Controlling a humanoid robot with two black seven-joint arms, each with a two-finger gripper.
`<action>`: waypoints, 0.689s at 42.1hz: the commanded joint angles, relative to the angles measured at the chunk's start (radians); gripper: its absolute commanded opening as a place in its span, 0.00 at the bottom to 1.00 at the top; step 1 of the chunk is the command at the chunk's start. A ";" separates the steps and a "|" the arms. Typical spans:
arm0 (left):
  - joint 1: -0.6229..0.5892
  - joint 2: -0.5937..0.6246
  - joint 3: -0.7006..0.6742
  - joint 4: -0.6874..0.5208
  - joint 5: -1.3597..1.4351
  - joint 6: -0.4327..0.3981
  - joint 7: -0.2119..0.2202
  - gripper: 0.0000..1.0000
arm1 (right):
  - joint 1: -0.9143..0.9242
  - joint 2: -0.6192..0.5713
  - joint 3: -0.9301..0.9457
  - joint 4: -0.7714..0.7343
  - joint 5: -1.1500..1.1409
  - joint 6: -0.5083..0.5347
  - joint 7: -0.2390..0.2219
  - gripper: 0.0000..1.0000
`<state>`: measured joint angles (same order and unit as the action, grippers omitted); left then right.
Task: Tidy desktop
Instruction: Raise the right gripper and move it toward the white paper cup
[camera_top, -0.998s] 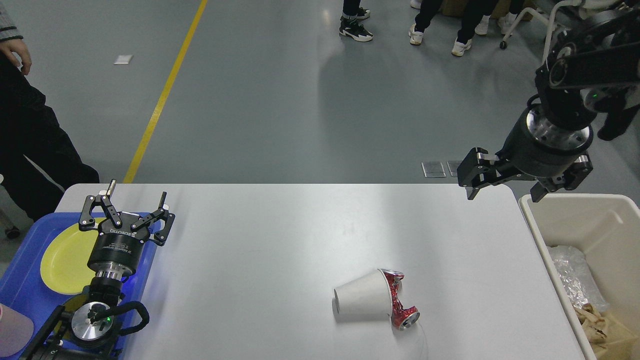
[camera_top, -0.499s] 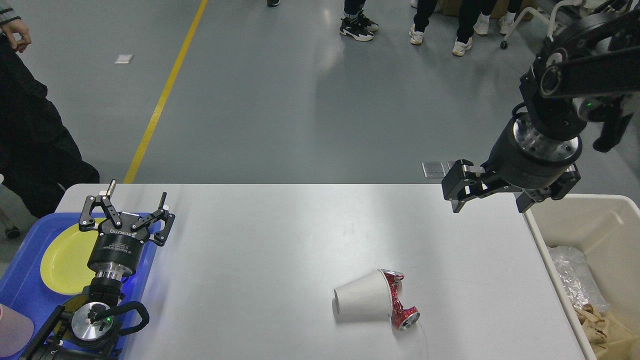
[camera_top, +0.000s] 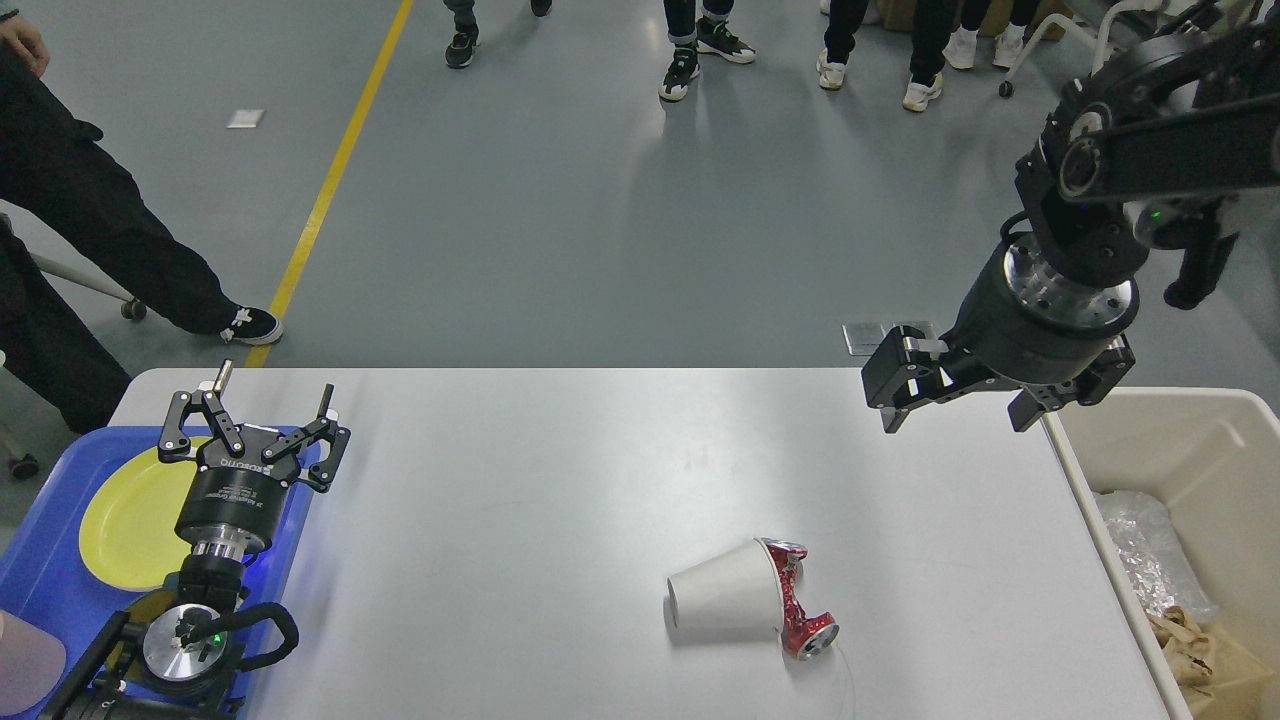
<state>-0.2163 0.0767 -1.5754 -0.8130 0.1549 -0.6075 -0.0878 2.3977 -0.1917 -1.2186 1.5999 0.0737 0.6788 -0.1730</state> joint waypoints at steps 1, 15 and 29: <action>0.000 0.000 0.000 0.000 0.000 0.000 -0.001 0.96 | -0.018 0.000 0.048 -0.001 0.000 -0.005 0.000 1.00; 0.000 0.000 0.000 0.000 0.000 0.000 -0.001 0.96 | -0.129 0.021 0.209 -0.018 -0.136 -0.129 0.000 0.87; 0.000 0.000 0.000 0.000 0.000 0.000 -0.001 0.96 | -0.342 0.098 0.369 -0.058 -0.699 -0.162 0.006 0.88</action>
<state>-0.2163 0.0767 -1.5754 -0.8130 0.1549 -0.6074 -0.0890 2.1288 -0.1132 -0.8792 1.5505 -0.4430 0.5221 -0.1703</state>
